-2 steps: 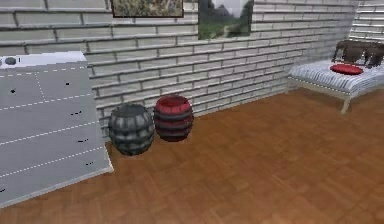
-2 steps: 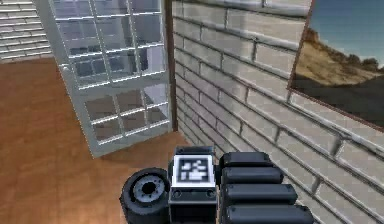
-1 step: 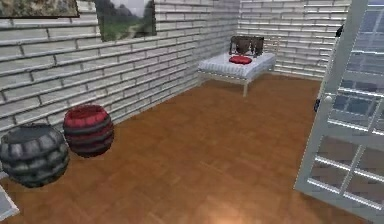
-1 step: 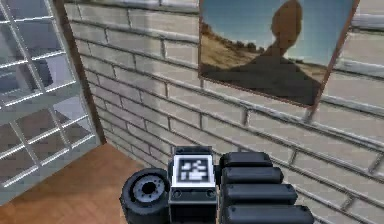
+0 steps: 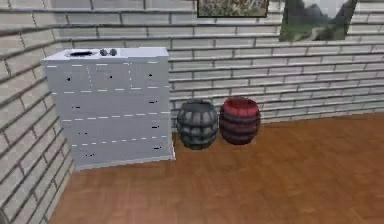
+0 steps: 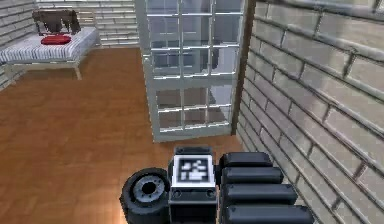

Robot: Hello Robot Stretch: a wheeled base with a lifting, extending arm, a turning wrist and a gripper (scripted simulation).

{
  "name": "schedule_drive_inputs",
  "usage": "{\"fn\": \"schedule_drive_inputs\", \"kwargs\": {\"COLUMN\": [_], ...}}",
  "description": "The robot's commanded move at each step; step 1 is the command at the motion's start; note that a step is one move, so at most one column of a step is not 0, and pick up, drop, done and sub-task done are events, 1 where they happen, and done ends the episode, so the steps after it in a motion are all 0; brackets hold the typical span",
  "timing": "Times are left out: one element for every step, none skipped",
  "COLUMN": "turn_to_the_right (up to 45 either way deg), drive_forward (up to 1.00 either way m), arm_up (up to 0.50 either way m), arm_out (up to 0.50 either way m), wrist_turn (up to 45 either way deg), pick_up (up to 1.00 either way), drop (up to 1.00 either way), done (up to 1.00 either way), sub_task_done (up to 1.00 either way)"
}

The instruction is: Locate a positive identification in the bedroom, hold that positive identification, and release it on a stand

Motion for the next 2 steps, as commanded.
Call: {"fn": "schedule_drive_inputs", "kwargs": {"turn_to_the_right": [-45.0, -45.0], "drive_forward": [0.0, 0.0], "arm_up": [0.0, 0.0], "arm_out": [0.0, 0.0], "wrist_turn": [0.0, 0.0], "pick_up": [0.0, 0.0], "drop": [0.0, 0.0], "done": [0.0, 0.0], "sub_task_done": [0.0, 0.0]}}
